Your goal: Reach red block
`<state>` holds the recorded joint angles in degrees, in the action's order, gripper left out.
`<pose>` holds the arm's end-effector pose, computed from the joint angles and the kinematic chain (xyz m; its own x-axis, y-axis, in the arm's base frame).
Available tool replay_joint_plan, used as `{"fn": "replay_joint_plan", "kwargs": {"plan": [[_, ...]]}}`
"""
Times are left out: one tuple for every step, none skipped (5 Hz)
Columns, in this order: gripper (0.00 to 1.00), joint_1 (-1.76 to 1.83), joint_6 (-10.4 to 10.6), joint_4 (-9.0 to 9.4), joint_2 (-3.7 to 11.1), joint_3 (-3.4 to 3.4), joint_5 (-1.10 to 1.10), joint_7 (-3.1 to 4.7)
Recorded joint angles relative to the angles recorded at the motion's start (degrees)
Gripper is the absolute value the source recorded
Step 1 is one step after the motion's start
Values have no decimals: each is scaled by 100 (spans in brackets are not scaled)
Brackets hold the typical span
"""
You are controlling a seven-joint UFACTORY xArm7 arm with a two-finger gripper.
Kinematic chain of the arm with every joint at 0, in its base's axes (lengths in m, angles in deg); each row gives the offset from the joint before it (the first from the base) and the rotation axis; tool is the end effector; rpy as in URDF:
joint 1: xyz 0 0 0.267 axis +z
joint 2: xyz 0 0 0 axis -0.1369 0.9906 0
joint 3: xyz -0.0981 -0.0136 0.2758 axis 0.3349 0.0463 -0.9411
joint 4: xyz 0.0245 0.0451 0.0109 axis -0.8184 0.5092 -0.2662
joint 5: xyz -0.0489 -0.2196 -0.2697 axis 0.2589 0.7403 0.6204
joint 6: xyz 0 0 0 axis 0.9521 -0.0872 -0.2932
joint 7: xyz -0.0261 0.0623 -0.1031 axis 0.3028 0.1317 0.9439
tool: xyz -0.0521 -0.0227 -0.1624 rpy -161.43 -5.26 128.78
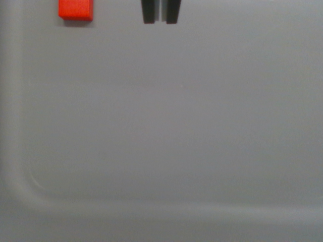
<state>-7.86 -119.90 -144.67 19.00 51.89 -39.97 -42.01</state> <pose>0.4904 -0.0074 0.3321 0.9976 0.0329 0.0602 0.0309 -0.9990 0.0332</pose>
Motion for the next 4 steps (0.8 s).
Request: {"fn": "replay_joint_plan", "kwargs": {"plan": [[0,-35,197,173,22,36,25,-14],[0,-35,197,173,22,36,25,-14],[0,-73,413,363,46,74,53,-28],[0,-73,413,363,46,74,53,-28]]}}
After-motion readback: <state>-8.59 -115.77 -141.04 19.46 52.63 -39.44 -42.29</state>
